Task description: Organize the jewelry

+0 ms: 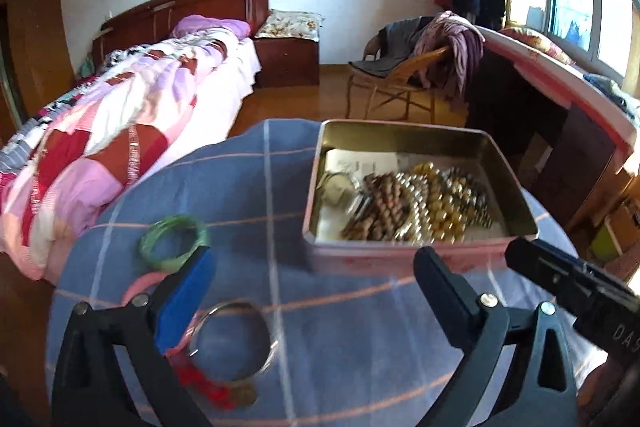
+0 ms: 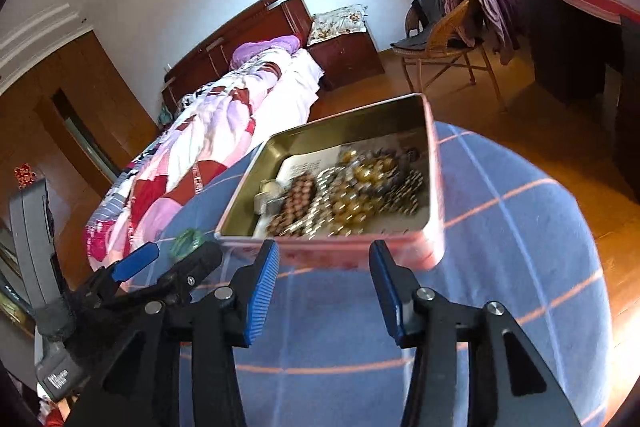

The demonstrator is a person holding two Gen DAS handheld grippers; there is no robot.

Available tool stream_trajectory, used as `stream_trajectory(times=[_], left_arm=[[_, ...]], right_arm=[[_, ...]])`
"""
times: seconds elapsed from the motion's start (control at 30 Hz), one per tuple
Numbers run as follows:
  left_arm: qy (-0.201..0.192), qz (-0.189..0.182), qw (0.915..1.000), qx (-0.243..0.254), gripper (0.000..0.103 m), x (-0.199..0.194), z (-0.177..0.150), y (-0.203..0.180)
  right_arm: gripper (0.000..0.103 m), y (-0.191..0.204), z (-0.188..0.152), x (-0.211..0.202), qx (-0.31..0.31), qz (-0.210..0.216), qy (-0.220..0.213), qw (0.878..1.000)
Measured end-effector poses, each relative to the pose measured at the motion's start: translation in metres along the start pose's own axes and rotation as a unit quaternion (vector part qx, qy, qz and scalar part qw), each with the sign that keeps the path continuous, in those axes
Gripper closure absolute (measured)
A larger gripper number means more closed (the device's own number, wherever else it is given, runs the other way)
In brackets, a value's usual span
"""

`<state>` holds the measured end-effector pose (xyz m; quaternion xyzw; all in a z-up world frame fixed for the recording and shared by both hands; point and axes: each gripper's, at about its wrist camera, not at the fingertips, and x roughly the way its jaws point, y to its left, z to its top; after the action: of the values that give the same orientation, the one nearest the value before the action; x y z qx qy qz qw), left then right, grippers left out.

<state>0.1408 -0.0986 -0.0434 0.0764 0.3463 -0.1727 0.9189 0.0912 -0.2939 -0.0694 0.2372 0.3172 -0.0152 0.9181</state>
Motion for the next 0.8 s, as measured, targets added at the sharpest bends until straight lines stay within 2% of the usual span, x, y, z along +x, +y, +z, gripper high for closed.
stream_trajectory(times=[0.2,0.43,0.8], left_arm=[[-0.012,0.046,0.9987,0.017,0.002,-0.030,-0.016,0.013],[-0.020,0.061,0.9979,0.012,0.001,-0.055,-0.034,0.031],[0.022,0.096,0.9946,-0.030,0.001,-0.056,-0.063,0.076]], right_arm=[[0.055,0.023,-0.011,-0.018,-0.016,-0.001,0.000,1.000],[0.055,0.050,-0.032,-0.025,-0.026,0.009,0.011,1.000],[0.055,0.089,-0.056,-0.017,-0.062,0.012,0.037,0.997]])
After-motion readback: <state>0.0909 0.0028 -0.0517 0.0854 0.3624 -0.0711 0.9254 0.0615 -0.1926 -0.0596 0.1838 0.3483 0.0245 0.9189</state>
